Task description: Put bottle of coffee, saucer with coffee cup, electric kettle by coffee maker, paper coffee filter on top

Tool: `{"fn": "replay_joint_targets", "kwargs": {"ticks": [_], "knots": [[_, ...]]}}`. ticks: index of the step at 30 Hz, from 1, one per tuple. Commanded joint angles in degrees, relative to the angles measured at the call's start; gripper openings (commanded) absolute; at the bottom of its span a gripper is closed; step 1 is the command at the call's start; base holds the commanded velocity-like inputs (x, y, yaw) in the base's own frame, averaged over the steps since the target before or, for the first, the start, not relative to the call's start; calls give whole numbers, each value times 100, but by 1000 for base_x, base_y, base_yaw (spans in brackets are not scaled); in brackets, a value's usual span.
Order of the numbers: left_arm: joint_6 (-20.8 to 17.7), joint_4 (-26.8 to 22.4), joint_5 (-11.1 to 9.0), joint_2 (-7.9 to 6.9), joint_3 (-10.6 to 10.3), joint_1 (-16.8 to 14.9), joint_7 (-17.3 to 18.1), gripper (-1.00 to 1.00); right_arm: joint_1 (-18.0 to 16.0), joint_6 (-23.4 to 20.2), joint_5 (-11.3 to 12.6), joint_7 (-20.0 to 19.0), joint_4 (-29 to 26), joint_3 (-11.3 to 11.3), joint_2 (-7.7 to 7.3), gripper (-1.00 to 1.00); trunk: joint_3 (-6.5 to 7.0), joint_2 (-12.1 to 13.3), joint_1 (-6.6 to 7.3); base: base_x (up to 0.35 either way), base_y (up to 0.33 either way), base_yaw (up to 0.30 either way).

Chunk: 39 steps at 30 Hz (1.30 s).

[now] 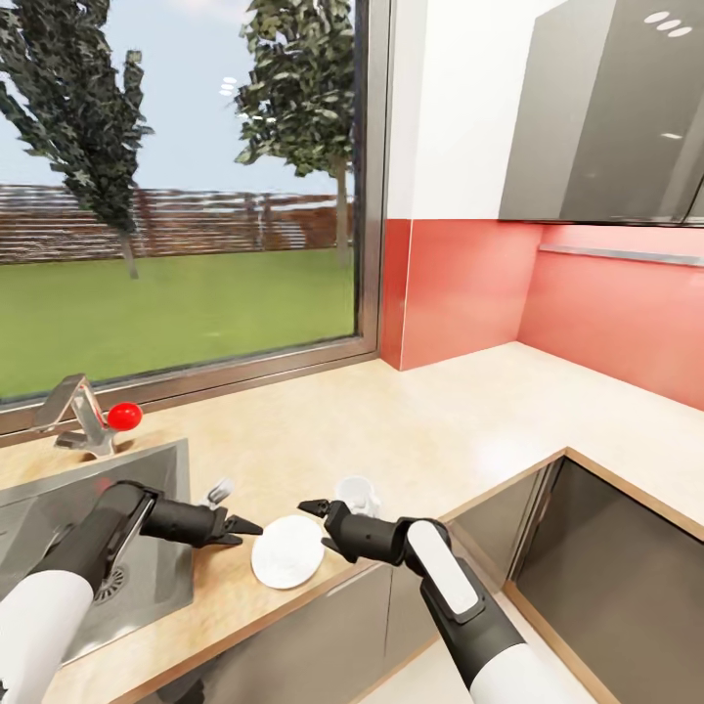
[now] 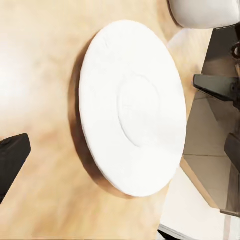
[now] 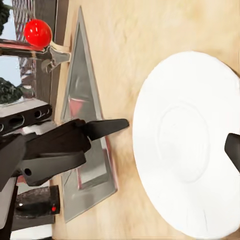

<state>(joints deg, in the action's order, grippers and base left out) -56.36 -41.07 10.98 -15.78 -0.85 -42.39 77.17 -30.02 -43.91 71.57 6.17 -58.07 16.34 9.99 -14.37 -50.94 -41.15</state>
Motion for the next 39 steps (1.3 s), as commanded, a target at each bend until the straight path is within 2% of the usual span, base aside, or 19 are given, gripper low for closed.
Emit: {"fn": "replay_joint_targets", "kwargs": {"ticks": [1,7,18,23,32,39], "knots": [[-51,-1,76,-1,-17,29,44,100,-4,-10,59,93,-37,24,0,100,-10,-6,-1,0,0,0],[-52,86,-80,-94,-110,196,72,100,-4,-12,53,-49,140,-29,0,100,-10,-6,-1,60,0,0],[-50,94,59,-101,-128,281,75,100,-4,-12,50,-58,156,-8,0,100,-10,-6,-1,22,0,0],[-50,99,79,-98,-131,294,71,100,-4,-4,57,-58,158,121,0,100,-10,-6,-1,0,0,0],[-50,91,16,-72,-114,370,79,100,-4,-4,59,-57,164,150,0,100,-10,-6,-1,0,0,0],[-56,47,9,50,-83,371,87,100,-4,-5,59,-57,181,151,0,100,-10,-6,-1,0,0,0]]}}
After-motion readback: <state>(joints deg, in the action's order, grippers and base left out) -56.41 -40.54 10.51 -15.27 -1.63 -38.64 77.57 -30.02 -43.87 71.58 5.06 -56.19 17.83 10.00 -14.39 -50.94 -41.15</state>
